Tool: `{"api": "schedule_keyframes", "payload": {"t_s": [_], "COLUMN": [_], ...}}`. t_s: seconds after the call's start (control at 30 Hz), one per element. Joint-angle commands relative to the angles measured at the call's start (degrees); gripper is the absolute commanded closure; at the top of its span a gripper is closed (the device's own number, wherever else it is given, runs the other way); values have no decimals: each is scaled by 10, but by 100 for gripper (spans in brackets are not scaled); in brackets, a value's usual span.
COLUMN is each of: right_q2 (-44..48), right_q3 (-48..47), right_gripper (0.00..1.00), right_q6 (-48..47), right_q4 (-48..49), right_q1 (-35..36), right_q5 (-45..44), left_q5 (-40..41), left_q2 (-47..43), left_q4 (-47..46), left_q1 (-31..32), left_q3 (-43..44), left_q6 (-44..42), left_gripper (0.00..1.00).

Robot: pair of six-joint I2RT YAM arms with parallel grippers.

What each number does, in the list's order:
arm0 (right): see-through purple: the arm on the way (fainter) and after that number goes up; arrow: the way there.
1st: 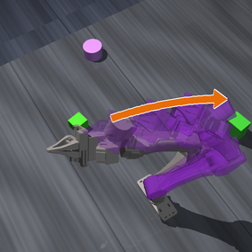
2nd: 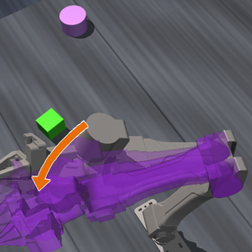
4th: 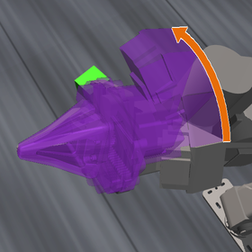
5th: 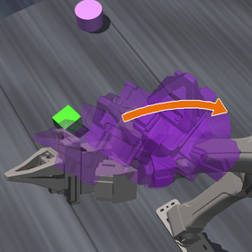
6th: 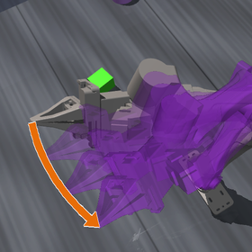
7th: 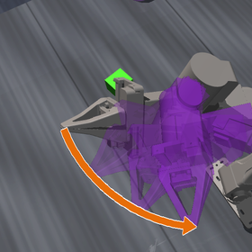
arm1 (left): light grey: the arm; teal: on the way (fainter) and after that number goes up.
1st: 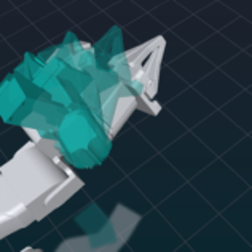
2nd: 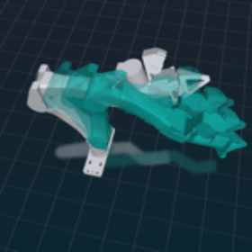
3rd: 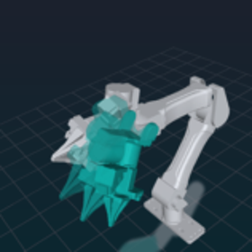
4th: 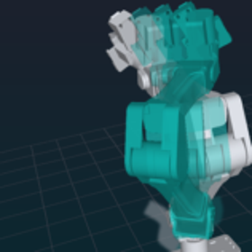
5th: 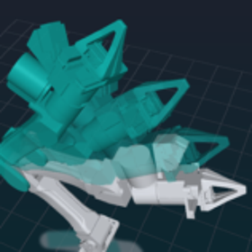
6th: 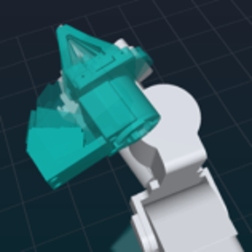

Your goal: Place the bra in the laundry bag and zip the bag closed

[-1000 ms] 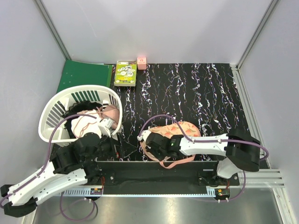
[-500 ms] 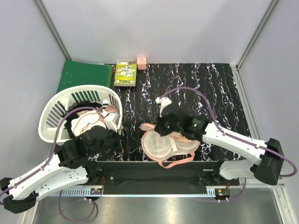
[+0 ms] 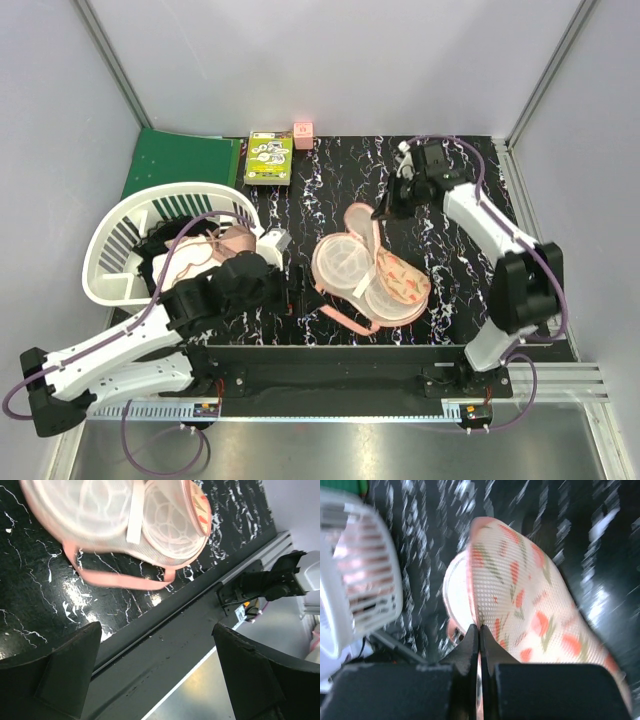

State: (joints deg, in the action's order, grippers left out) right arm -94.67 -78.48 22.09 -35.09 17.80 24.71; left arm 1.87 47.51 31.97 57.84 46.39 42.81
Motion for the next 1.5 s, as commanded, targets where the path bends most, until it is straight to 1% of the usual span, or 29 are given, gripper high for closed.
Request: {"api": "schedule_keyframes", "payload": {"t_s": [0.0, 0.03, 0.07, 0.1, 0.17, 0.23, 0.33, 0.37, 0.4, 0.47, 0.53, 0.57, 0.6, 0.63, 0.67, 0.73, 0.77, 0.8, 0.9, 1.03, 1.1, 1.17, 1.23, 1.27, 1.3, 1.33, 1.37, 1.43, 1.47], "right_q2": [-95, -143, -164, -183, -224, -236, -237, -236, -230, -221, -216, -220, -228, -227, -221, -178, -157, -121, -56, 29, 68, 93, 131, 137, 146, 149, 148, 143, 139], "right_q3": [-135, -162, -206, -221, -255, -260, -252, -241, -236, -221, -222, -240, -251, -261, -259, -240, -208, -194, -159, -124, -111, -75, -23, 30, 59, 87, 136, 186, 195], "right_gripper": [100, 100, 100, 100, 100, 100, 100, 100, 99, 95, 86, 75, 51, 44, 38, 29, 26, 25, 22, 19, 18, 18, 20, 20, 21, 22, 23, 24, 24], "right_q6": [-93, -109, -130, -152, -158, -173, -209, -239, -258, -298, -295, -269, -254, -239, -192, -157, -137, -128, -97, -75, -65, -58, -53, -38, -28, -17, 6, 26, 43], "right_q4": [-78, -98, -113, -131, -144, -152, -172, -183, -189, -197, -197, -212, -224, -231, -233, -225, -210, -208, -218, -221, -225, -200, -160, -128, -112, -94, -64, -38, -24], "right_q1": [-59, -74, -82, -94, -129, -145, -174, -207, -217, -228, -231, -231, -231, -231, -230, -218, -211, -202, -183, -138, -118, -93, -79, -71, -60, -51, -40, -7, 5], "right_q5": [40, 26, 32, 40, 82, 116, 132, 137, 145, 122, 14, -27, -74, -90, -105, -153, -181, -241, -319, -367, -375, -371, -303, -276, -216, -199, -192, -200, -206], "left_q5": [-6, -8, -11, -14, -32, -66, -112, -118, -124, -124, -130, -135, -142, -142, -143, -138, -138, -138, -143, -150, -147, -142, -108, -98, -94, -98, -101, -109, -109], "left_q2": [7, 6, 5, 4, 8, 35, 86, 100, 115, 165, 197, 233, 247, 262, 285, 310, 320, 340, 383, 438, 449, 457, 440, 406, 391, 371, 340, 302, 258], "left_q4": [-43, -42, -43, -42, -48, -65, -106, -117, -134, -145, -147, -148, -157, -163, -170, -189, -192, -204, -225, -248, -250, -227, -186, -180, -169, -160, -148, -107, -97], "left_q1": [-9, -13, -18, -28, -39, -60, -76, -76, -77, -77, -78, -79, -79, -79, -79, -79, -79, -79, -78, -78, -79, -84, -87, -88, -90, -92, -101, -113, -133], "left_q3": [38, 39, 42, 41, 39, 40, 49, 52, 61, 74, 100, 108, 116, 121, 123, 129, 135, 137, 149, 165, 178, 198, 208, 204, 199, 193, 190, 184, 166], "left_q6": [-21, -23, -25, -27, -27, -26, -22, -22, -24, -26, -29, -28, -27, -25, -19, -12, -9, -2, 12, 30, 26, 9, -23, -40, -48, -55, -63, -66, -64], "left_gripper": [1, 1, 1, 1, 1, 2, 4, 5, 5, 7, 9, 10, 10, 11, 12, 12, 14, 15, 18, 23, 23, 25, 24, 24, 23, 22, 21, 19, 17]}}
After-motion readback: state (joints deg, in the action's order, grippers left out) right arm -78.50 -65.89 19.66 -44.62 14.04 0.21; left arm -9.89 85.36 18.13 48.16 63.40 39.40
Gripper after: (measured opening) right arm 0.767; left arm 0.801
